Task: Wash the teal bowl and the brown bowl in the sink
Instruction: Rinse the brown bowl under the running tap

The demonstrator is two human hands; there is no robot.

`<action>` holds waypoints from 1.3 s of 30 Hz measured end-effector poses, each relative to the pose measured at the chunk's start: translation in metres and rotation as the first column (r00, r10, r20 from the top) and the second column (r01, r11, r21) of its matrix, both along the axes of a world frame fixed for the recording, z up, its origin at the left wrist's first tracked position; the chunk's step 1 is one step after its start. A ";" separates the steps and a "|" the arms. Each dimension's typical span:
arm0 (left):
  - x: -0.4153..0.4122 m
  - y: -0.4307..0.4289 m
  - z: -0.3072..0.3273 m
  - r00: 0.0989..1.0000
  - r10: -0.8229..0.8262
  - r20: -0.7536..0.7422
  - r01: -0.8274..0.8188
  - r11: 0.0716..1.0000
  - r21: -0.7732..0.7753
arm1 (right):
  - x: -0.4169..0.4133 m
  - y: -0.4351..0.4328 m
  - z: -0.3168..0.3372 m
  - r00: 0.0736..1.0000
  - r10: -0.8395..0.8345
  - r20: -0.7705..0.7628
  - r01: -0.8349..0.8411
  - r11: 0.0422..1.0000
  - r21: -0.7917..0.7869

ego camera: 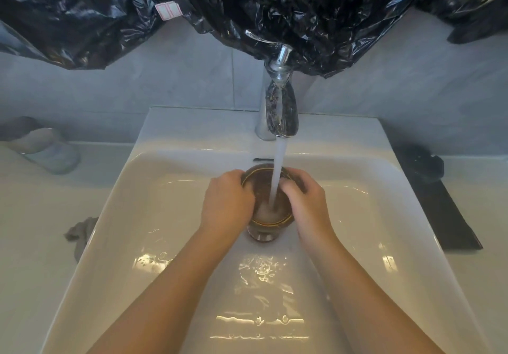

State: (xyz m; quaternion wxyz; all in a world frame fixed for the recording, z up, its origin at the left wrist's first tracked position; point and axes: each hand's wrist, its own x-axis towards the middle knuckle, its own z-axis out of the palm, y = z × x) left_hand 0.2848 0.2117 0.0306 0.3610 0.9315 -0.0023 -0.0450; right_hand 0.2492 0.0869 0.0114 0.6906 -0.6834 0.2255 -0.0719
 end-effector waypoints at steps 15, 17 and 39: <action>-0.022 0.029 -0.016 0.604 -0.775 0.185 0.474 0.536 0.699 | 0.001 -0.003 -0.002 0.996 -0.063 -0.056 0.074 0.974 0.214; -0.020 0.024 -0.014 0.612 -0.785 0.096 0.468 0.457 0.757 | 0.000 0.001 -0.002 0.997 -0.043 -0.062 0.055 0.978 0.199; -0.003 0.029 -0.008 0.448 -0.822 0.352 0.513 0.558 0.652 | -0.004 0.001 0.003 0.974 0.224 0.035 -0.150 0.525 0.838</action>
